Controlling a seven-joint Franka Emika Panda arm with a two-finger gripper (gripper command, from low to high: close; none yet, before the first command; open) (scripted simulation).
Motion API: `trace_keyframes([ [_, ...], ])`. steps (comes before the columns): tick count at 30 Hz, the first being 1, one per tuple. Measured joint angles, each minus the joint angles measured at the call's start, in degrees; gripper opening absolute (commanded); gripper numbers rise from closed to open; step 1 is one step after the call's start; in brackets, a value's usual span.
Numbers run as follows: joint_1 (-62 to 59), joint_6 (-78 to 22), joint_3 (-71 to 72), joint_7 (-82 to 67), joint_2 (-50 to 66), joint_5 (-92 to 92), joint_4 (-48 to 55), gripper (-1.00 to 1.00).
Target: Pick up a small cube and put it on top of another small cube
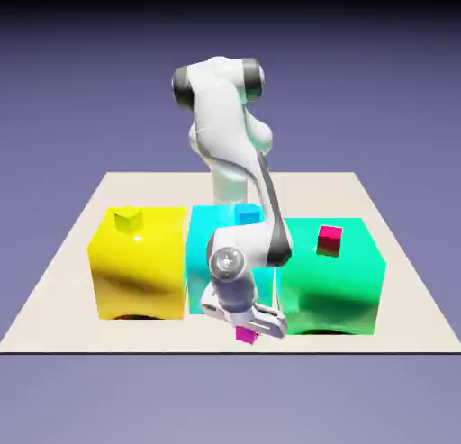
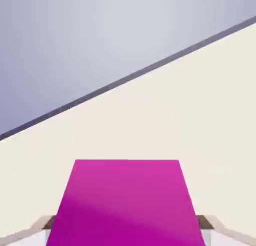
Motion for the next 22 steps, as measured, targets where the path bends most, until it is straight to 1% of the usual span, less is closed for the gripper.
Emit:
trace_keyframes([
  [2,-0.92,-2.77,1.25,-3.22,-2.00,1.47,0.46,-1.00],
  [3,-1.30,-4.77,2.28,-2.36,-4.07,2.21,1.19,-1.00],
  [9,-1.57,-17.90,10.16,6.50,-16.53,6.63,5.06,-1.00],
  [13,1.67,-27.05,16.94,16.17,-23.94,9.23,6.76,-1.00],
  [14,0.95,-28.58,17.84,17.48,-25.39,9.69,7.23,-1.00],
  [15,0.77,-28.59,17.84,17.49,-25.39,9.69,7.23,-1.00],
  [19,1.85,-19.48,18.52,16.74,-24.62,10.20,-1.07,-1.00],
  [20,1.83,-18.66,18.58,16.67,-24.55,10.24,-1.81,1.00],
  [22,1.82,-18.70,18.58,16.70,-24.55,10.12,-1.82,1.00],
])
